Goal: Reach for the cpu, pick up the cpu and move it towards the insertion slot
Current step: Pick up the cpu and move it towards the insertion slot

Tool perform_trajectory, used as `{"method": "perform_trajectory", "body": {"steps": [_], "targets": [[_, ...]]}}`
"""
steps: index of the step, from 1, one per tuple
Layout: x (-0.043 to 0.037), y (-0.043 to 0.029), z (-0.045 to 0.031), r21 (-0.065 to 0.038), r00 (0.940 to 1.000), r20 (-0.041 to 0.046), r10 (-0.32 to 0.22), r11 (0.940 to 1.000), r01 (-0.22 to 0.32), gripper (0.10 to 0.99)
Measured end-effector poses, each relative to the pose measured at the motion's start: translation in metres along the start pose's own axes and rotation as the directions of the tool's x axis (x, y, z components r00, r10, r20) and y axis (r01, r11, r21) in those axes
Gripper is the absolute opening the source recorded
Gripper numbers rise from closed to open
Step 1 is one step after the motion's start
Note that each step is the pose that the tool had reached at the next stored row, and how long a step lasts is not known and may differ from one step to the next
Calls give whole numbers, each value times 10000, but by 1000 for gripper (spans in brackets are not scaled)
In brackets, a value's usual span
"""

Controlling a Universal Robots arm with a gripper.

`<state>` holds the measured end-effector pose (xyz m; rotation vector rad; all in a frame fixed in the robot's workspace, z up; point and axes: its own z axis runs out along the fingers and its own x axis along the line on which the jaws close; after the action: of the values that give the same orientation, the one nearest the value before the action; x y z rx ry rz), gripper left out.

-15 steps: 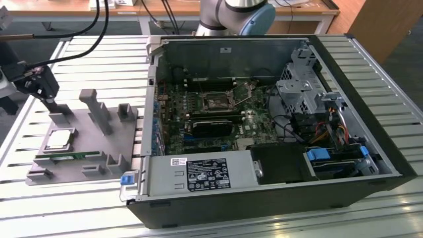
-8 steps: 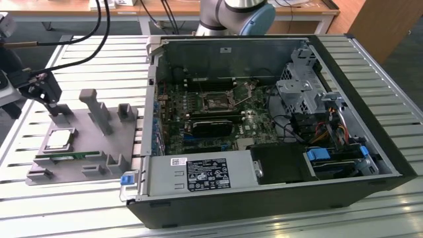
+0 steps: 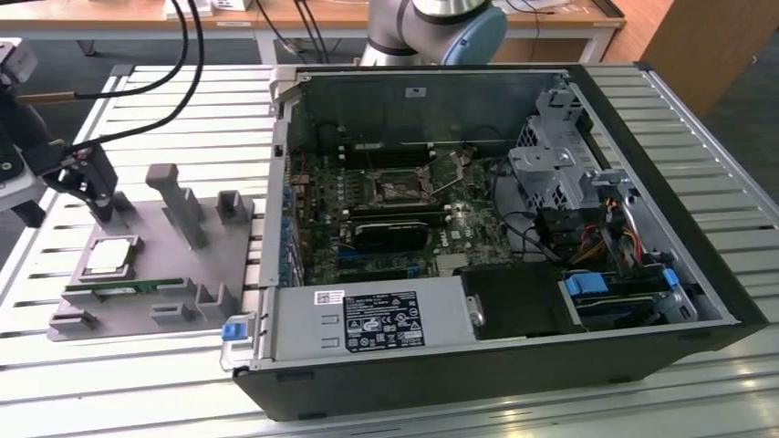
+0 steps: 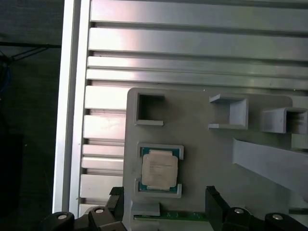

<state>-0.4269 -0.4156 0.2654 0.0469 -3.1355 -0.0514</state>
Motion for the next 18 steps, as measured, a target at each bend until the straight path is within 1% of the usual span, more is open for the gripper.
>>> {"method": "perform_trajectory", "body": {"steps": [18], "targets": [[6, -15, 326, 1, 10000, -2, -34, 10000, 34, 765]]}}
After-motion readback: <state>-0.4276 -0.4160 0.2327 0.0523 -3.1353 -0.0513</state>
